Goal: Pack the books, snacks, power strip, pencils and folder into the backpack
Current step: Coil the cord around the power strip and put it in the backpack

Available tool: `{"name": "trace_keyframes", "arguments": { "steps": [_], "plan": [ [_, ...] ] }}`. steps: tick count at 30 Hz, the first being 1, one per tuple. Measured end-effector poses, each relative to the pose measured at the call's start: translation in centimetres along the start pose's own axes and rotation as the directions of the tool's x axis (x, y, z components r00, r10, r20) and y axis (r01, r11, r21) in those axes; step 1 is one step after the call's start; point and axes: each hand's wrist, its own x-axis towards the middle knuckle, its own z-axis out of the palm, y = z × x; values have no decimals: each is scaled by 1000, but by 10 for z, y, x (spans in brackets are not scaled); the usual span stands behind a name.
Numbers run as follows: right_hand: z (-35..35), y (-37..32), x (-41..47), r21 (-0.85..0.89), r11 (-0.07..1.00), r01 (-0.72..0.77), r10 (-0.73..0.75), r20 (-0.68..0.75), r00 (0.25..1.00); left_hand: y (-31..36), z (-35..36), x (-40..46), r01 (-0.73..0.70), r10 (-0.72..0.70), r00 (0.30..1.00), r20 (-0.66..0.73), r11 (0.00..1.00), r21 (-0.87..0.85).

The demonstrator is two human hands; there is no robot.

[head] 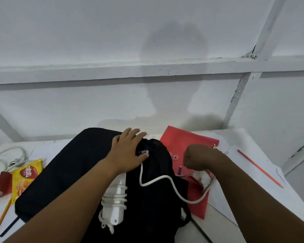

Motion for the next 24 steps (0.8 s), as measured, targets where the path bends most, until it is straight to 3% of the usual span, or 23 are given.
{"name": "trace_keyframes", "arguments": {
  "steps": [4, 7, 9, 13, 19, 24],
  "plan": [
    [4, 0, 33, 85, 986, 142, -141, -24, 990, 0, 11, 31, 31, -48, 988, 148, 993, 113],
    [14, -6, 51, 251, 938, 237, -232, -53, 971, -1, 15, 37, 35, -77, 975, 208, 979, 199],
    [20, -7, 64, 379, 893, 243, -235, -68, 970, -4, 16, 36, 33, -54, 989, 135, 988, 154],
    [28, -19, 88, 477, 830, 288, -282, -86, 955, -18, 17, 16, 0, -3, 997, -72, 999, -41],
    [31, -47, 105, 419, 875, 243, -303, 83, 949, -19, 20, -11, -49, 21, 982, -187, 988, -149],
    [36, -62, 97, 117, 939, 322, -335, 115, 935, -20, 20, -22, -87, 38, 963, -265, 981, -173]
  ]
}}
